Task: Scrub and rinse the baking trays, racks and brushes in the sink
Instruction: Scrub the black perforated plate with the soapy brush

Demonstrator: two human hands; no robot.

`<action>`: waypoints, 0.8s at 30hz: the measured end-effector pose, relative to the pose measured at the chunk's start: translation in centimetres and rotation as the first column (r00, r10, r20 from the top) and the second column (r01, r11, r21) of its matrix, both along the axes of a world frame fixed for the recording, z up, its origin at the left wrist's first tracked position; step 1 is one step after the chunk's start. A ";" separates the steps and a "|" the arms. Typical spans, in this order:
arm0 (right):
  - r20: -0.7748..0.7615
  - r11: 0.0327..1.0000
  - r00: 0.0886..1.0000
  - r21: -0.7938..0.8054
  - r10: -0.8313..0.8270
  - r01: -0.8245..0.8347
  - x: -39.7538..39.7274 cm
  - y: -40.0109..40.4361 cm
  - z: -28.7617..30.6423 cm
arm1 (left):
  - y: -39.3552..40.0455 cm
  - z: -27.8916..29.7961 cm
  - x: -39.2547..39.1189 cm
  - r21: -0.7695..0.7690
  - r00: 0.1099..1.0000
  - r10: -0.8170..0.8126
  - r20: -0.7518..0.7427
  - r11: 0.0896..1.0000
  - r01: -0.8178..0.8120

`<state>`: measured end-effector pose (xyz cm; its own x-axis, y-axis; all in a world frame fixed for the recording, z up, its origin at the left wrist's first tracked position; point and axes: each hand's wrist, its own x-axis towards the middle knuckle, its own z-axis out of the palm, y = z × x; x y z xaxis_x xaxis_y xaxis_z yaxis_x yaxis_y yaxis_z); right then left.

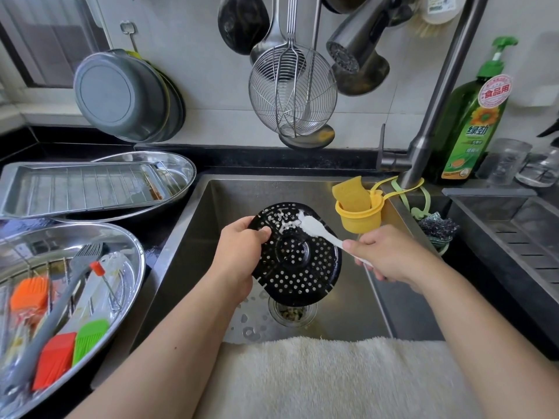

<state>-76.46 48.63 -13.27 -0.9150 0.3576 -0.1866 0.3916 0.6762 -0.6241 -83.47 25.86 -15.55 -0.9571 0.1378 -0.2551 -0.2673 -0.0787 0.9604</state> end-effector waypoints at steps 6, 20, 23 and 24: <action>-0.071 0.997 0.998 0.082 -0.001 0.007 -0.3 -0.3 -0.2 | 0.1 -0.1 0.0 -0.016 1.000 0.004 -0.016 1.000 -0.004; -0.130 0.979 0.991 0.202 -0.012 0.038 -0.7 -1.1 -0.9 | 0.4 -0.3 -0.1 -0.034 0.999 -0.018 -0.033 0.999 0.016; -0.168 0.975 0.986 0.217 -0.015 0.052 -0.8 -1.6 -1.1 | 0.5 -0.3 0.0 -0.043 0.999 -0.031 -0.036 0.999 0.029; -0.187 0.971 0.981 0.219 -0.059 0.100 -0.8 -1.4 -0.8 | 0.5 -0.3 0.0 -0.046 0.999 -0.029 -0.039 0.999 0.027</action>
<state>-77.27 47.26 -14.11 -0.8929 0.4446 0.0711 0.3462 0.7789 -0.5230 -83.43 26.32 -15.90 -0.9623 0.1541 -0.2241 -0.2309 -0.0275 0.9726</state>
